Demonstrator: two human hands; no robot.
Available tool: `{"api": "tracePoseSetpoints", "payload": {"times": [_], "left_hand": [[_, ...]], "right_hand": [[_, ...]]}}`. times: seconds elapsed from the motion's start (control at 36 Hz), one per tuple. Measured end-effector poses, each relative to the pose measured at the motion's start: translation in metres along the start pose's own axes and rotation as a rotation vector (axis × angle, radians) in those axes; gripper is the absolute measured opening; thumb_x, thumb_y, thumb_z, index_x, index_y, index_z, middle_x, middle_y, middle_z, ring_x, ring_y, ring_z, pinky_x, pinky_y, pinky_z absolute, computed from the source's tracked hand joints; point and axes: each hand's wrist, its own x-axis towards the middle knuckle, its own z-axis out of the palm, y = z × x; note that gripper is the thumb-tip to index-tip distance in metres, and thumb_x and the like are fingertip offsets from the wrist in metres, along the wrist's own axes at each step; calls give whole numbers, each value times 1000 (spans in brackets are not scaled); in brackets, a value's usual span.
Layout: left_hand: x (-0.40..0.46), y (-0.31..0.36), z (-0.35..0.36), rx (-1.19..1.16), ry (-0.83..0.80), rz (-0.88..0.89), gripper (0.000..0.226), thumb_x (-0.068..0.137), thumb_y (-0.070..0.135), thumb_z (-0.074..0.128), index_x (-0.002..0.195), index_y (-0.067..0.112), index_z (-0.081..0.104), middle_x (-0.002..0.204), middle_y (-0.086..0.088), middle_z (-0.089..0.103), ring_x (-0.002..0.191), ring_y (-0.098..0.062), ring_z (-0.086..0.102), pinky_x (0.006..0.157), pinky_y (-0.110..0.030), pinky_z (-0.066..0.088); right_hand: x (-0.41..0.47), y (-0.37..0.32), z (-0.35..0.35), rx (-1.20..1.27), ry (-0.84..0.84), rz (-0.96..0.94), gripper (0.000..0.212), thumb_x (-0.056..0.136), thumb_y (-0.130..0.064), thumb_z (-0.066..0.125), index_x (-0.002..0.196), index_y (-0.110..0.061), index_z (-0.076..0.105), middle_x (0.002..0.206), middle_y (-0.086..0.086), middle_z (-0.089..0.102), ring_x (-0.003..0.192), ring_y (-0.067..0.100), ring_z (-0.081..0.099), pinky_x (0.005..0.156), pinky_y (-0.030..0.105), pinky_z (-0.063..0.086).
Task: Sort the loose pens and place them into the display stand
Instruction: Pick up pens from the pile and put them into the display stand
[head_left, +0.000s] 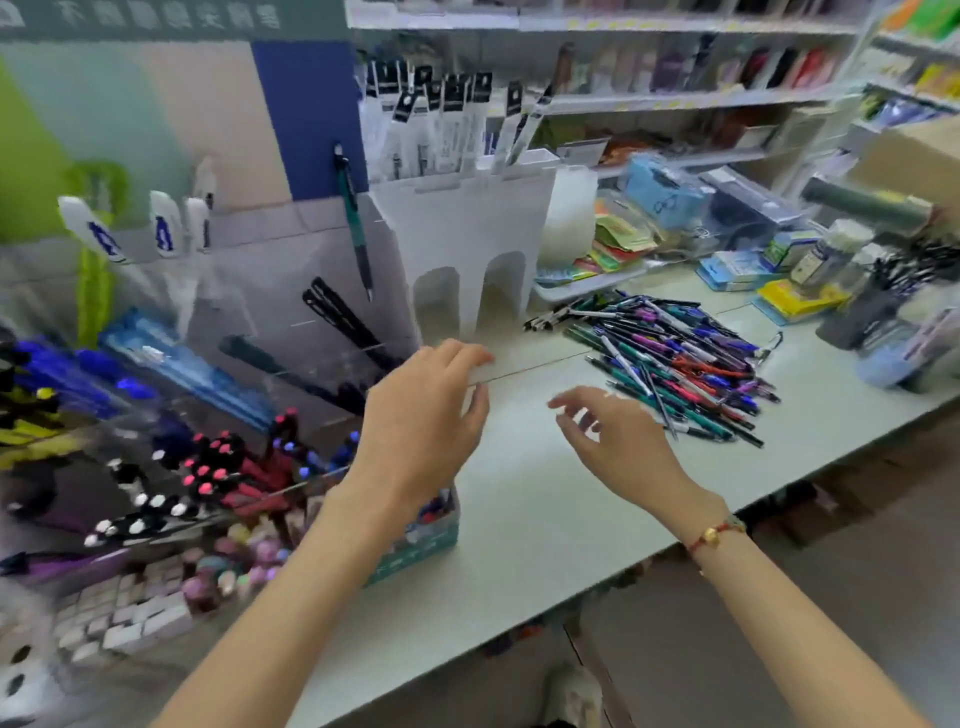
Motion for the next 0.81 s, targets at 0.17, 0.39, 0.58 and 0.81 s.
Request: {"api": "tracePoseSetpoints", "payload": {"times": [0.17,0.39,0.58,0.81], "left_hand": [[69,49,103,124,-375,-57,36,99,33,42,134,29,46,133,10,51,118,-17,51,84,-33,43],[119,67,226,189,-671,-131,40,99,27,39,139,30,43,143,8,44,127,-17,43,90,-35,43],[170,52,312,80,-589,-158,50,103,20,31,152,19,21,159,-3,19,145,-21,18,112,-35,27],[216,6,348,124,-317,-428,48,98,17,39,142,0,30,146,-19,34,133,-33,32,105,-46,32]], "right_hand": [[27,126,-41,-276,-371,196,24,98,-33,48,118,-27,60,106,-7,64,94,15,60,74,30,47],[48,239,-40,-428,-364,168,50,95,-41,52,140,-21,42,136,3,48,125,26,43,96,36,41],[39,289,7,-506,-333,123,81,85,-71,27,144,-16,40,142,8,50,129,27,49,109,48,34],[86,307,34,-501,-154,-105,74,91,-63,34,150,-20,30,143,7,45,130,27,46,108,41,26]]}}
